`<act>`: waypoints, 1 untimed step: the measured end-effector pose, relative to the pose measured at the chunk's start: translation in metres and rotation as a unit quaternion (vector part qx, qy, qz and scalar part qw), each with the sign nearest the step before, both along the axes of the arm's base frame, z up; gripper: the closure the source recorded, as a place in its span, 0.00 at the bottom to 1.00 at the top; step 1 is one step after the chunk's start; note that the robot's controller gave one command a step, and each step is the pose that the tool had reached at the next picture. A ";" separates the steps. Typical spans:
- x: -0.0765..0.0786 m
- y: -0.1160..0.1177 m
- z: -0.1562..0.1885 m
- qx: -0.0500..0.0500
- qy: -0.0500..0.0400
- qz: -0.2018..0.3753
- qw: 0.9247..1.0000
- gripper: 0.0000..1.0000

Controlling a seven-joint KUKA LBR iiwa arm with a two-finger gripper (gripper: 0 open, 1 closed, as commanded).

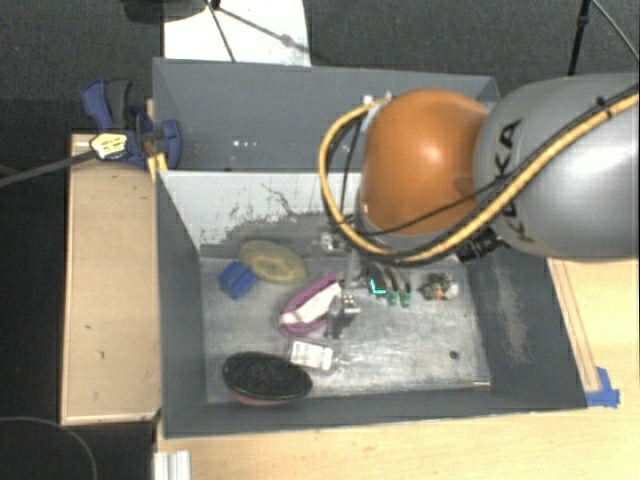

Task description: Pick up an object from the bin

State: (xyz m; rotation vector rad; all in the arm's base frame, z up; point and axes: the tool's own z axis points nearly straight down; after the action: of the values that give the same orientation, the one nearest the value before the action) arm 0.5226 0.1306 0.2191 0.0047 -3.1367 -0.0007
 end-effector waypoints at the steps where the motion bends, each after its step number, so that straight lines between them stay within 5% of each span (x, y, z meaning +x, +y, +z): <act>1: -0.001 -0.019 -0.141 0.002 -0.007 -0.043 0.999 0.00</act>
Offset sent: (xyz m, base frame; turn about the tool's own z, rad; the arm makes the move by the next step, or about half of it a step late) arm -0.0026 -0.0209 -0.1409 0.0910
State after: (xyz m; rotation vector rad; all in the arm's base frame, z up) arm 0.5220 0.1111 0.0785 -0.1310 -3.1483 -0.0072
